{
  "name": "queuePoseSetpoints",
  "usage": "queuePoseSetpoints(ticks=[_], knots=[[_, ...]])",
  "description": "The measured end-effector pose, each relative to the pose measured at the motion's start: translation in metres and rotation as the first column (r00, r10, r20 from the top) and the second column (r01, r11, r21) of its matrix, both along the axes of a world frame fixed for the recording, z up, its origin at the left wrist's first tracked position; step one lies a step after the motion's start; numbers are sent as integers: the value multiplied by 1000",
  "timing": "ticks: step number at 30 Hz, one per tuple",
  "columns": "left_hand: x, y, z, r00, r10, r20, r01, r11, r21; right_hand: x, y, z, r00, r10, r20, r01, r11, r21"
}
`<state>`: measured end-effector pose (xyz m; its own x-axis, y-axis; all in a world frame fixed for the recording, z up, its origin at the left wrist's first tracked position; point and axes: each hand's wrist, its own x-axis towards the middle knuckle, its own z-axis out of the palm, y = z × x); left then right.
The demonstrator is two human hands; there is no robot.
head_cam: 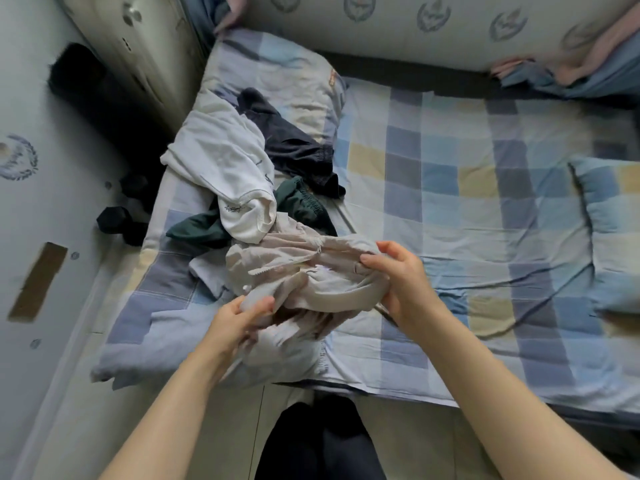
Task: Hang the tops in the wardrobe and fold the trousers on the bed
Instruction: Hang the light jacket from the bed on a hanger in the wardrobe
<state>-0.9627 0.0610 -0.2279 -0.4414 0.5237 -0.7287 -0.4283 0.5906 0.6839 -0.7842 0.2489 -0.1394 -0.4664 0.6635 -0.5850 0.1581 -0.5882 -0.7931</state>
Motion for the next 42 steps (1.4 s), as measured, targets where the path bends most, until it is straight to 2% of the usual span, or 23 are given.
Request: queuePoseSetpoints(ticks=[4, 7, 9, 11, 13, 15, 18, 21, 24, 25, 27, 28, 29, 30, 31, 33, 34, 36, 37, 38, 39, 41, 42], knots=[[5, 12, 53, 979, 203, -28, -198, 972, 123, 35, 1, 65, 989, 39, -141, -37, 999, 16], [-2, 28, 92, 970, 239, -36, -224, 945, 239, 65, 9, 101, 993, 74, -93, -58, 985, 163], [-6, 40, 121, 985, 168, 38, -172, 934, 314, 83, 12, 122, 997, 70, -37, -57, 961, 272], [-4, 52, 148, 980, -12, 199, -65, 926, 372, 97, 12, 141, 999, 44, 19, -48, 927, 371], [3, 63, 170, 941, -201, 271, 104, 937, 335, 106, 12, 159, 993, -17, 114, -43, 864, 502], [11, 75, 188, 933, -274, 232, 217, 945, 244, 116, 15, 176, 961, -121, 248, -75, 749, 658], [13, 96, 210, 949, -305, 83, 280, 932, 232, 135, 24, 197, 785, -339, 519, -301, 524, 797], [16, 115, 241, 937, -345, 51, 294, 860, 416, 164, 29, 216, 590, -530, 610, -439, 424, 792], [26, 133, 271, 944, -325, 54, 235, 780, 580, 186, 27, 230, 429, -702, 569, -402, 416, 816], [29, 136, 277, 946, -320, 47, 225, 755, 616, 190, 28, 232, 368, -728, 579, -383, 449, 807], [44, 144, 287, 941, -337, 8, 244, 697, 674, 202, 27, 236, 283, -682, 674, -274, 616, 738], [51, 148, 292, 935, -355, -7, 259, 669, 697, 209, 25, 239, 340, -631, 697, -123, 705, 699], [58, 151, 296, 926, -377, -17, 277, 647, 710, 215, 22, 240, 489, -572, 658, 85, 783, 617], [63, 154, 299, 917, -398, -32, 299, 631, 716, 219, 17, 240, 662, -521, 540, 293, 842, 454], [69, 156, 302, 907, -418, -52, 328, 624, 709, 225, 12, 239, 765, -501, 404, 421, 864, 276], [79, 163, 298, 881, -443, -166, 438, 633, 638, 236, 5, 238, 830, -510, 225, 506, 859, 79], [84, 165, 293, 851, -456, -261, 518, 644, 564, 240, 2, 237, 847, -493, 198, 491, 869, 62], [99, 172, 285, 702, -553, -450, 708, 610, 355, 254, -6, 243, 851, -497, 172, 480, 868, 129], [108, 175, 281, 583, -623, -521, 798, 560, 224, 260, -9, 248, 847, -502, 174, 466, 859, 210], [119, 178, 277, 419, -702, -576, 879, 473, 62, 268, -14, 256, 843, -504, 189, 438, 846, 305], [130, 179, 277, 206, -772, -602, 925, 354, -137, 272, -20, 265, 847, -486, 215, 382, 838, 391], [155, 177, 280, -225, -809, -543, 872, 81, -482, 274, -32, 281, 858, -418, 298, 219, 824, 523], [173, 178, 280, -336, -771, -541, 852, -4, -524, 276, -40, 288, 858, -390, 335, 139, 804, 578]])
